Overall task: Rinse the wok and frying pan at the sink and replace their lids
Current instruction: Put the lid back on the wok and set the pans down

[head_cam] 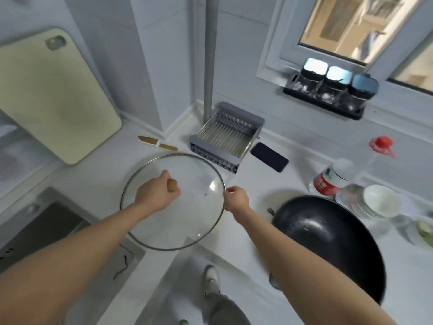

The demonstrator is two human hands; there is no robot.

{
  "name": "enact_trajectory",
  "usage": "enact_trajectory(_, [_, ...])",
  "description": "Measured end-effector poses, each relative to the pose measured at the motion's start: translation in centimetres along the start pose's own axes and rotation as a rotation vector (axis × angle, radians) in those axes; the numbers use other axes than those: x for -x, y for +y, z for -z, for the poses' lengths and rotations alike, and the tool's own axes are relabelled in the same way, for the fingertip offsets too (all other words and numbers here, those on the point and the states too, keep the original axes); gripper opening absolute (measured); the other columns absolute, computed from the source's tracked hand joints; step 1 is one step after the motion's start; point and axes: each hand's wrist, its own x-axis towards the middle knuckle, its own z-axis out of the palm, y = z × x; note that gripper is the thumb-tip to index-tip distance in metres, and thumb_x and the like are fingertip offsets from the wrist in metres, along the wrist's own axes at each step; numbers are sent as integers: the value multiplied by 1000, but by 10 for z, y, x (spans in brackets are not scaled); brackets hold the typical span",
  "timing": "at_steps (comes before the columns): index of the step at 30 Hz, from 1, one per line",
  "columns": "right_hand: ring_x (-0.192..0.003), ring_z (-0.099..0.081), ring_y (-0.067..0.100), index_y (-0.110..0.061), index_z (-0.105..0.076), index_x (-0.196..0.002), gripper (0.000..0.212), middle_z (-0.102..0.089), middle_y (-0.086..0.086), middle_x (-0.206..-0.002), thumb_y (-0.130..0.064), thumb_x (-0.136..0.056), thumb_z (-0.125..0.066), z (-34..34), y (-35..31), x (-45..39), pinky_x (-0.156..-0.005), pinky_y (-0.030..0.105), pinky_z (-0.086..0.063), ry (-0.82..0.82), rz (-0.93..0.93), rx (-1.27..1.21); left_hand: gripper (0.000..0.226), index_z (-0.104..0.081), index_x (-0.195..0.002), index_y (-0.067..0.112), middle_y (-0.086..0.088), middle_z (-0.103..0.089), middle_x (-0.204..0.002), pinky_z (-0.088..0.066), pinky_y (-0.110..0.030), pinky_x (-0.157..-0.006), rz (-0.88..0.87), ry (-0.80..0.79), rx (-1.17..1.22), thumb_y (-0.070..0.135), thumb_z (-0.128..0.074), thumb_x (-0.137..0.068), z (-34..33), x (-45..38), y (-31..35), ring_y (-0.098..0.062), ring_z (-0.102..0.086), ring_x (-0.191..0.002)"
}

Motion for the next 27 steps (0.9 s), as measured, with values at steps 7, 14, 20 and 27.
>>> enact_trajectory(7, [-75,-63,22,-8,-73,-94,17,-72,12,-84,-19,-89,-60,116,39,61,-64,31,-50,311,53,-89,34,-44,-97,28,4,-64,-88,-48,-33,-67,-289,-8,13,55,-56,-79,17,56,118,-26,-60,-80])
enact_trajectory(14, [-70,-66,25,-17,-71,-89,9,-71,8,-80,-16,-87,-62,249,121,102,-64,36,-57,446,-45,-174,36,-39,-97,27,1,-66,-98,-42,-32,-66,-503,-81,-33,54,-58,-81,-32,106,254,-28,-63,-90])
enact_trajectory(20, [-59,-56,22,-9,-66,-59,20,-61,4,-59,-12,-77,-58,323,182,94,-60,35,-51,486,-78,-108,42,-45,-110,26,7,-65,-106,-44,-31,-71,-524,-141,-40,55,-57,-82,-95,119,329,-22,-63,-97])
enact_trajectory(27, [-52,-49,22,-10,-57,-54,27,-49,8,-48,-16,-80,-59,375,232,77,-55,29,-41,358,-141,-49,38,-43,-107,25,7,-62,-93,-42,-31,-61,-442,-149,-56,52,-58,-85,-140,142,375,-20,-61,-83])
